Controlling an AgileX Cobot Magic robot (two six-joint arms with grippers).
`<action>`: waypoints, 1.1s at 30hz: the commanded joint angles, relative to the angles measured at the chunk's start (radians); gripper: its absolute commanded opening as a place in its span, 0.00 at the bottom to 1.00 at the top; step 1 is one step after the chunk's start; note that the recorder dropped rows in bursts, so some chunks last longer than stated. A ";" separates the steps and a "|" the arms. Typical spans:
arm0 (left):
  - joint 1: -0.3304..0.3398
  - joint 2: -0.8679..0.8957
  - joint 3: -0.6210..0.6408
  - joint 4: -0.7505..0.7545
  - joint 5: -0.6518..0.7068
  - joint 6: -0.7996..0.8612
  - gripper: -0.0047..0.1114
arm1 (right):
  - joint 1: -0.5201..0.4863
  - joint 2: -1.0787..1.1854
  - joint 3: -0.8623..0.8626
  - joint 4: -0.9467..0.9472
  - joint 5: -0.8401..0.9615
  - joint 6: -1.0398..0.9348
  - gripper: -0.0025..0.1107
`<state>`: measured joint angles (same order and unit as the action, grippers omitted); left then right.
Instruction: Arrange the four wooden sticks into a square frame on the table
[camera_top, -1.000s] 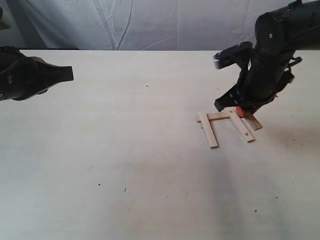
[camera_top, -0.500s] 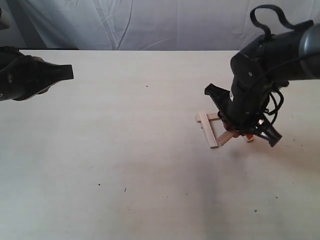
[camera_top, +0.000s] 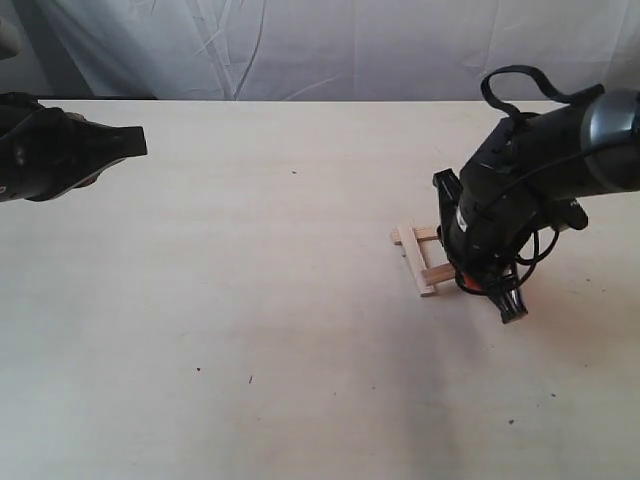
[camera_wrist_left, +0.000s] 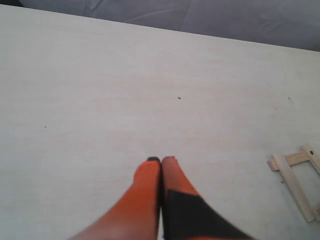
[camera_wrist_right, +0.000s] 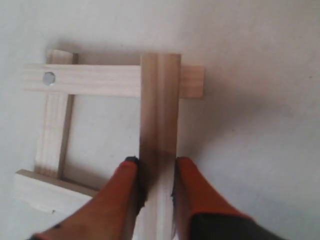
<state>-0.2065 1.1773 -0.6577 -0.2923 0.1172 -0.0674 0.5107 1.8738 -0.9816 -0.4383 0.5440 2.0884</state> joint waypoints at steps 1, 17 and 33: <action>0.005 0.004 -0.007 -0.014 -0.013 -0.002 0.04 | 0.000 0.038 0.004 0.028 -0.045 0.028 0.02; 0.005 0.004 -0.007 -0.015 -0.013 -0.002 0.04 | 0.000 0.031 0.004 0.059 -0.103 0.028 0.02; -0.058 0.007 -0.007 0.027 -0.002 0.000 0.04 | 0.008 -0.245 0.004 -0.148 -0.154 -1.617 0.01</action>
<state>-0.2361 1.1778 -0.6577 -0.2892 0.1172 -0.0674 0.5126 1.6468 -0.9793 -0.8582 0.3650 1.0882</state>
